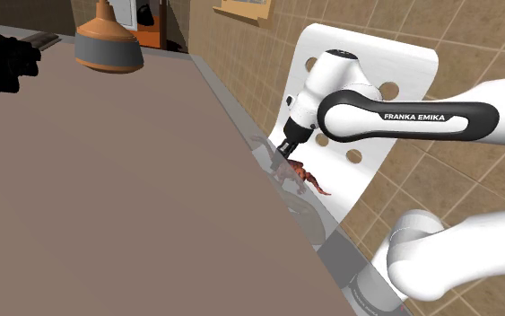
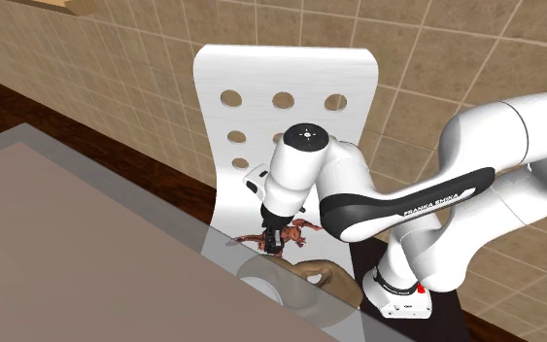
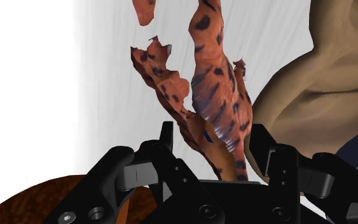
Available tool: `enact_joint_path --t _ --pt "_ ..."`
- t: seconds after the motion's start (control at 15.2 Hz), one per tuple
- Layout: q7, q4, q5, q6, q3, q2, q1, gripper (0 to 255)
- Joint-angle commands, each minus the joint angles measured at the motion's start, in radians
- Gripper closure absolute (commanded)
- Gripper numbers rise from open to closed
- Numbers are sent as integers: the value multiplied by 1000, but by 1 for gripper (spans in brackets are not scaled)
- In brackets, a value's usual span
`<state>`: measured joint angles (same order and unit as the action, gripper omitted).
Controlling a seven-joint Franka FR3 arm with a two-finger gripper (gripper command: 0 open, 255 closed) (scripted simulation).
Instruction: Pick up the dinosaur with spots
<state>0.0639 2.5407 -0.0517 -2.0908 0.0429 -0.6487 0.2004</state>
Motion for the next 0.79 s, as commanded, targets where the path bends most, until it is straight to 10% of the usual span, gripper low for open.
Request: enact_joint_path --t 0.0,0.73 --pt "0 1 0 0 0 0 0 255" --pt "6 -89 2 96 -2 -5 1 255"
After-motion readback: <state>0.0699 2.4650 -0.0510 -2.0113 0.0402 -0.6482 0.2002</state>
